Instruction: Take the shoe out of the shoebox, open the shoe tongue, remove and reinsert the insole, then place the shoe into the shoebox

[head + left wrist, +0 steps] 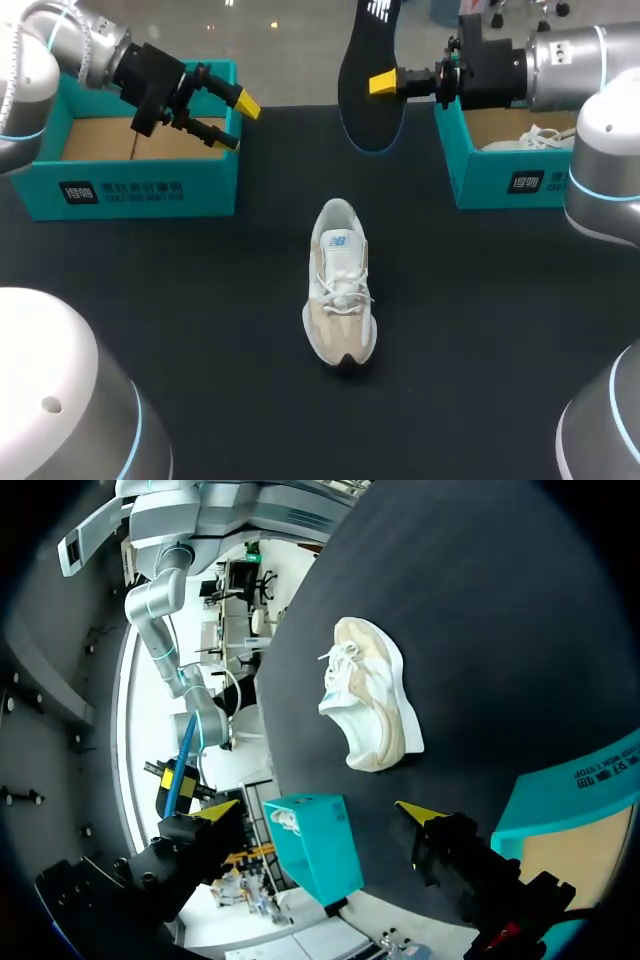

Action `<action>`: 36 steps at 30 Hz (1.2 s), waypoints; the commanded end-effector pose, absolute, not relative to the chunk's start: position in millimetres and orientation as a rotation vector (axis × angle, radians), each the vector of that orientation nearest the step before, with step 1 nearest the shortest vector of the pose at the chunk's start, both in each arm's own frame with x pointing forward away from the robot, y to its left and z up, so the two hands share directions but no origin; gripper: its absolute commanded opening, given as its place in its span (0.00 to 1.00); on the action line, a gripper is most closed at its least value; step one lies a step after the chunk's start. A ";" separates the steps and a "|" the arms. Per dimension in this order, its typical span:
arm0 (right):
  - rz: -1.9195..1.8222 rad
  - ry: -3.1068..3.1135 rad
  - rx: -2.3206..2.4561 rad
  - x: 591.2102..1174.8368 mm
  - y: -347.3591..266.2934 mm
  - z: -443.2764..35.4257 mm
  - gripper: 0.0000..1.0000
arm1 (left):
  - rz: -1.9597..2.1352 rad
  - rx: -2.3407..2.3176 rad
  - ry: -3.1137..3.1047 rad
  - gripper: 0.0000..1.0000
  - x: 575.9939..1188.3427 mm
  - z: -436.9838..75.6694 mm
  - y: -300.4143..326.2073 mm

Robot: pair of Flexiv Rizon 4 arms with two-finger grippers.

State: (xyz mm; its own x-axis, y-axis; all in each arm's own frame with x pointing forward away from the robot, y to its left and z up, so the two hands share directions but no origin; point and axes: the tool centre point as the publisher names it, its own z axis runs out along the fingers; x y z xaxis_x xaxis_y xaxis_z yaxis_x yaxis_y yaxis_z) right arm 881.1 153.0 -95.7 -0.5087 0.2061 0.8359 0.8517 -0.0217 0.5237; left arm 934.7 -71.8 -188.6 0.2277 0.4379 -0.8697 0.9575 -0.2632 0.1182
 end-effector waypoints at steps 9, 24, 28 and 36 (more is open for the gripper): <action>-1.710 -2.036 -0.931 923.3 163.8 -110.9 0.00 | -0.963 1.822 1.290 1.00 933.9 -188.3 -71.6; -1.714 -2.099 -0.838 935.0 168.6 -126.2 0.00 | -0.963 1.822 1.290 1.00 933.9 -188.3 -71.6; -1.714 -2.099 -0.838 935.0 168.6 -126.2 0.00 | -0.963 1.822 1.290 1.00 933.9 -188.3 -71.6; -1.733 -2.176 -0.720 943.4 175.7 -158.5 0.00 | -0.963 1.822 1.290 1.00 933.9 -188.3 -71.6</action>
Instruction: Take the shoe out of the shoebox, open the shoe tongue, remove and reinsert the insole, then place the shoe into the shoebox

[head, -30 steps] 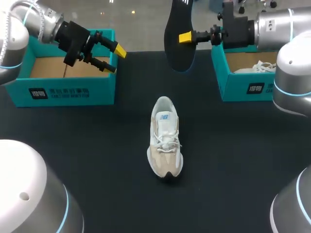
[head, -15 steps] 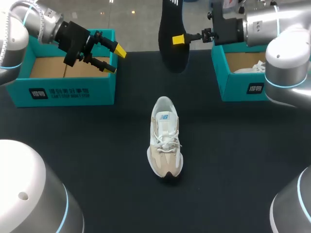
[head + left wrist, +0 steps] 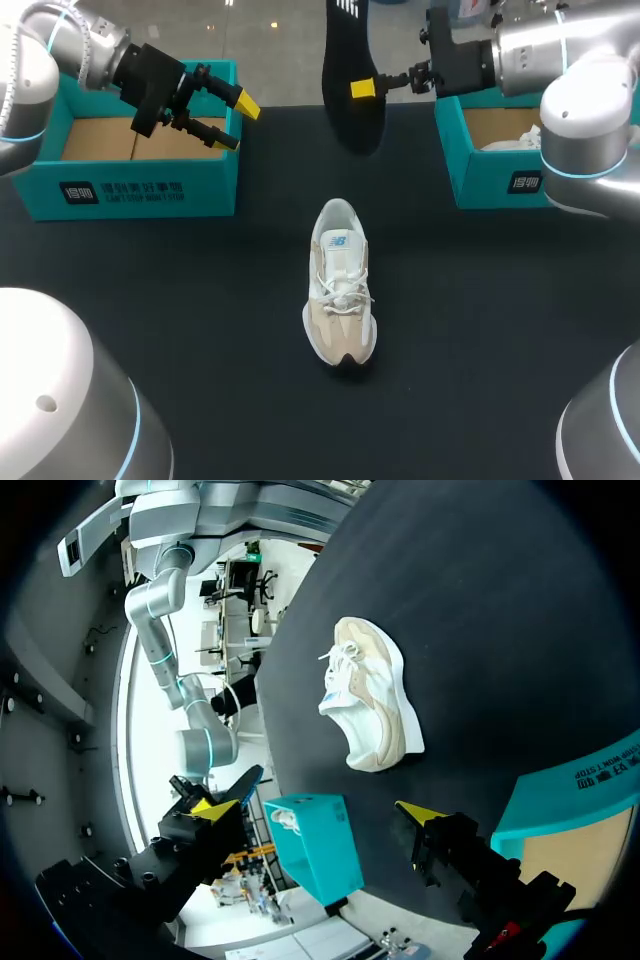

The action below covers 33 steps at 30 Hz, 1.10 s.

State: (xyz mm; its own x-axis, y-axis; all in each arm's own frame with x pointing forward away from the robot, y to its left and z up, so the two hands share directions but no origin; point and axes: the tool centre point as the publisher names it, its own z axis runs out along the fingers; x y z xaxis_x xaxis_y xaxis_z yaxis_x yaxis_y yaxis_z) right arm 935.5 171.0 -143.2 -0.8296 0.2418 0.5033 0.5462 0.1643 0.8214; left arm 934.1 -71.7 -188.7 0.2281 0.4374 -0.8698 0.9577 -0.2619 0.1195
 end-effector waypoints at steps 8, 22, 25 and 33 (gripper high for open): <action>-1.722 -2.141 -0.646 943.2 176.0 -183.7 0.00 | -0.963 1.822 1.290 1.00 933.9 -188.3 -71.6; -1.613 -2.123 -0.640 924.1 184.3 -217.4 0.00 | -0.963 1.822 1.290 1.00 933.9 -188.3 -71.6; -1.613 -2.123 -0.640 924.1 184.3 -217.4 0.00 | -0.963 1.822 1.290 1.00 933.9 -188.3 -71.6; -1.649 -2.129 -0.622 924.3 184.7 -220.0 0.00 | -0.963 1.822 1.290 1.00 933.9 -188.3 -71.6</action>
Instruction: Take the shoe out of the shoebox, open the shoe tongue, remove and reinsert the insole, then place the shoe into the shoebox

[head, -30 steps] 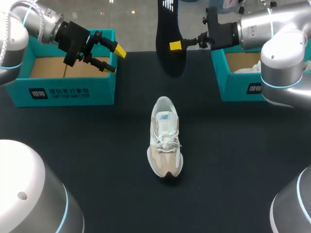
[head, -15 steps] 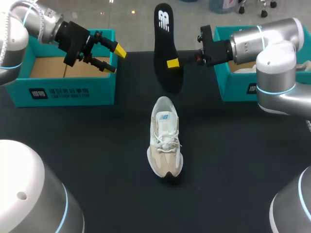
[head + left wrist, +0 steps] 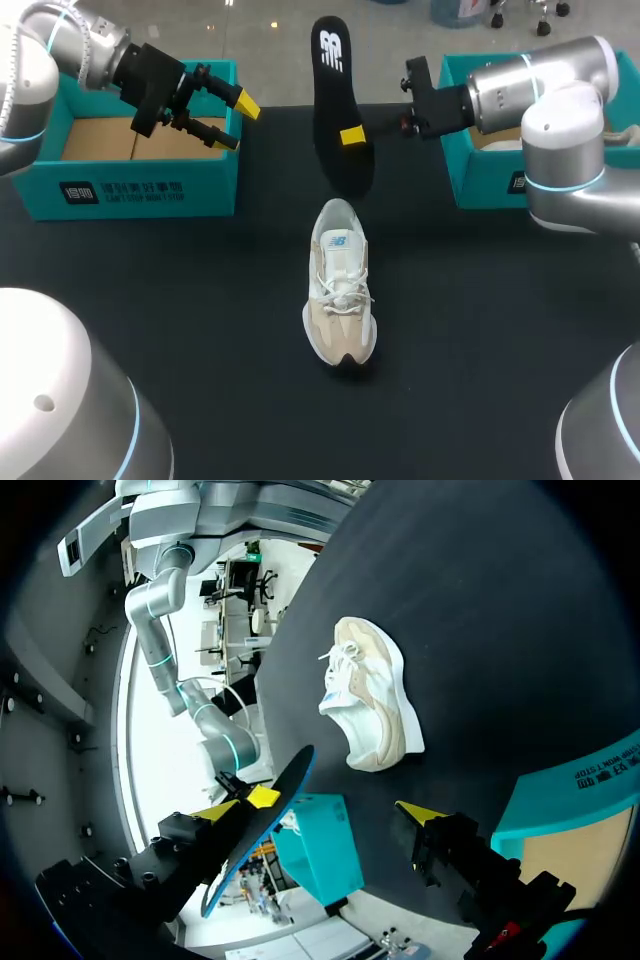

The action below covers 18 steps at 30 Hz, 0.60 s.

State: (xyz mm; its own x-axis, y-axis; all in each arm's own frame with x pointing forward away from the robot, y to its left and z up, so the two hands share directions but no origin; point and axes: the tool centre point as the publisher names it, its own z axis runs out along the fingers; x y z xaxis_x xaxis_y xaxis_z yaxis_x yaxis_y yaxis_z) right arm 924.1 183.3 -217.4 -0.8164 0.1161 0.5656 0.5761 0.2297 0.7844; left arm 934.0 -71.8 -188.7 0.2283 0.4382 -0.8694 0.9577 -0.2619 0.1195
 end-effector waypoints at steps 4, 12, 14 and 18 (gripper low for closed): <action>-1.740 -2.106 -0.624 923.4 185.9 -234.0 0.00 | -0.963 1.822 1.290 1.00 933.9 -188.3 -71.6; -1.782 -2.119 -0.626 917.7 187.0 -246.5 0.00 | -0.963 1.822 1.290 1.00 933.9 -188.3 -71.6; -1.782 -2.120 -0.625 916.6 186.5 -249.0 0.00 | -0.963 1.822 1.290 1.00 933.9 -188.3 -71.6; -1.812 -2.107 -0.635 915.7 183.0 -255.1 0.00 | -0.963 1.822 1.290 1.00 933.9 -188.3 -71.6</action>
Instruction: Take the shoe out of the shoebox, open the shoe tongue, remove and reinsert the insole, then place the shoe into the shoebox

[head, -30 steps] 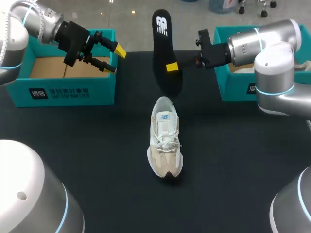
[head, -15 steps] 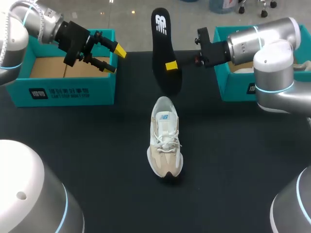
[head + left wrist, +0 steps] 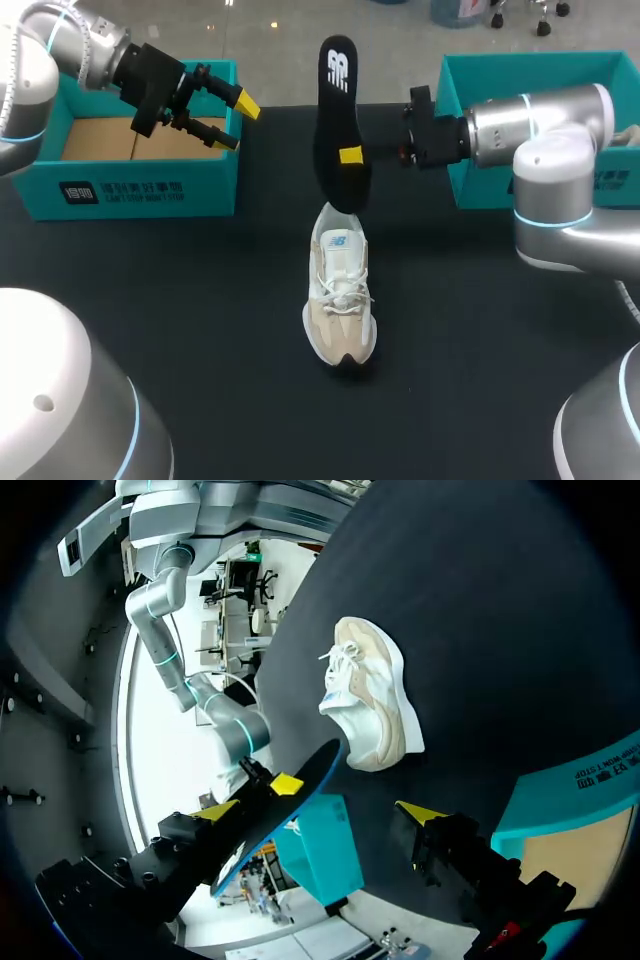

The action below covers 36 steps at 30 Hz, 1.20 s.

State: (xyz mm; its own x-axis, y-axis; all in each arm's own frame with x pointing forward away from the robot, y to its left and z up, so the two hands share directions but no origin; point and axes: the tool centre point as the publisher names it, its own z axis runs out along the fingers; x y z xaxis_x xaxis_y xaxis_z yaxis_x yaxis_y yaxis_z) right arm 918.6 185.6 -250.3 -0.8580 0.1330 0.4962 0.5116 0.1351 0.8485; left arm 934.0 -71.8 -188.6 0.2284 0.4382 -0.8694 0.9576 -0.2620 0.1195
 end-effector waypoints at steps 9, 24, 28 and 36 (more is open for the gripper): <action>-1.837 -2.073 -0.653 913.1 178.9 -264.7 0.00 | -0.963 1.822 1.290 1.00 933.9 -188.3 -71.6; -1.832 -2.073 -0.667 911.8 178.0 -272.4 0.00 | -0.963 1.822 1.290 1.00 933.9 -188.3 -71.6; -1.832 -2.070 -0.661 910.1 185.2 -277.7 0.00 | -0.963 1.822 1.290 1.00 933.9 -188.3 -71.6; -1.846 -2.069 -0.627 903.2 194.1 -279.1 0.00 | -0.963 1.822 1.290 1.00 933.9 -188.3 -71.6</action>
State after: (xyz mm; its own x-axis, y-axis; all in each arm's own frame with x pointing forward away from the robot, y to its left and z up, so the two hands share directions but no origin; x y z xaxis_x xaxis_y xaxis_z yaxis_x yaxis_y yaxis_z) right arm 904.5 190.2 -277.1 -0.8604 0.1202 0.4952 0.5059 0.0844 0.8585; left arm 933.9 -71.8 -188.7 0.2284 0.4383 -0.8693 0.9577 -0.2620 0.1195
